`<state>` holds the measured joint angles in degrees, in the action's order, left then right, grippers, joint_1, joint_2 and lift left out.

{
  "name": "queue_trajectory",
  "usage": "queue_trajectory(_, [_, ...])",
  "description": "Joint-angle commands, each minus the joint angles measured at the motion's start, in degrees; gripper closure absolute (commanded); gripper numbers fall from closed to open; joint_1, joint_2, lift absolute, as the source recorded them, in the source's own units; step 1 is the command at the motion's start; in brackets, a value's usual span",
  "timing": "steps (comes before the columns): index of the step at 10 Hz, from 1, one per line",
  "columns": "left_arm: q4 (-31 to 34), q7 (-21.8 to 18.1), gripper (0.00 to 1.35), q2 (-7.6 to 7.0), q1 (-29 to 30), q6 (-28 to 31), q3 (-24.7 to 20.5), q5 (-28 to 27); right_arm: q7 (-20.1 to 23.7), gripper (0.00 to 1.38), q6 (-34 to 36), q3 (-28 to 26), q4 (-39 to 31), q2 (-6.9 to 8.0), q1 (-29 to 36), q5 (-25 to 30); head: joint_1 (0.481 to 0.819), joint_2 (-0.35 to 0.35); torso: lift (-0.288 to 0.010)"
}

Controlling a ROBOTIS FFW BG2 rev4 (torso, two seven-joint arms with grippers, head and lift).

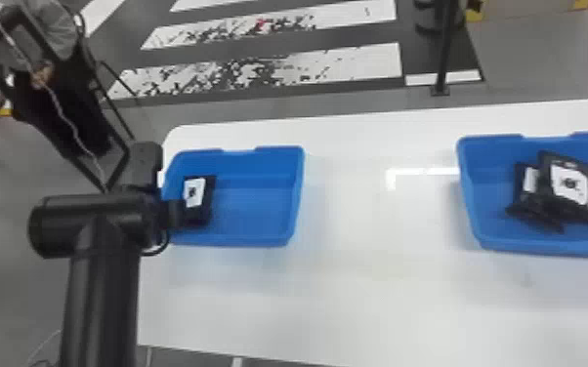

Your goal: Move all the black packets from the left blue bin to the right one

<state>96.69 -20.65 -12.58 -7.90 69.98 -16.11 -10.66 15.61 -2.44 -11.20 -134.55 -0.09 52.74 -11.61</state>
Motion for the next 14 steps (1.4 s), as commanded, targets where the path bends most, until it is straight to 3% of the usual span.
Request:
queue_trajectory(1, [-0.16, -0.1, 0.93, -0.16, 0.02, -0.24, 0.57, -1.22, 0.03, 0.13, 0.33, 0.0, 0.04, 0.14, -0.15, -0.16, 0.695, 0.252, -0.14])
queue_trajectory(2, [-0.02, -0.1, 1.25, -0.25, 0.16, -2.49, 1.71, -1.79, 0.12, 0.13, 0.33, 0.0, 0.18, 0.14, 0.0, -0.5, 0.695, 0.257, -0.14])
queue_trajectory(4, [2.8, -2.47, 1.2, -0.25, 0.86, -5.3, 3.31, -1.79, 0.29, 0.14, 0.47, 0.0, 0.18, 0.14, -0.15, -0.62, 0.695, 0.242, -0.14])
queue_trajectory(8, [24.88, -3.44, 1.2, 1.6, 11.41, -8.53, 5.48, 0.61, 1.26, 0.14, 0.75, 0.11, -0.66, 0.14, -1.55, -0.73, 0.695, 0.184, -0.14])
queue_trajectory(12, [27.13, -5.37, 1.2, 1.68, 10.99, -17.25, 17.48, 12.49, 5.3, 0.14, 6.65, 3.43, -1.22, 0.14, -9.15, -5.87, 0.695, 0.018, -0.14])
queue_trajectory(14, [28.67, -6.78, 1.2, 2.56, 11.13, -18.8, 22.96, 13.75, 6.53, 0.14, 10.45, 5.94, -1.22, -0.97, -13.36, -8.73, 0.695, -0.046, -0.14])
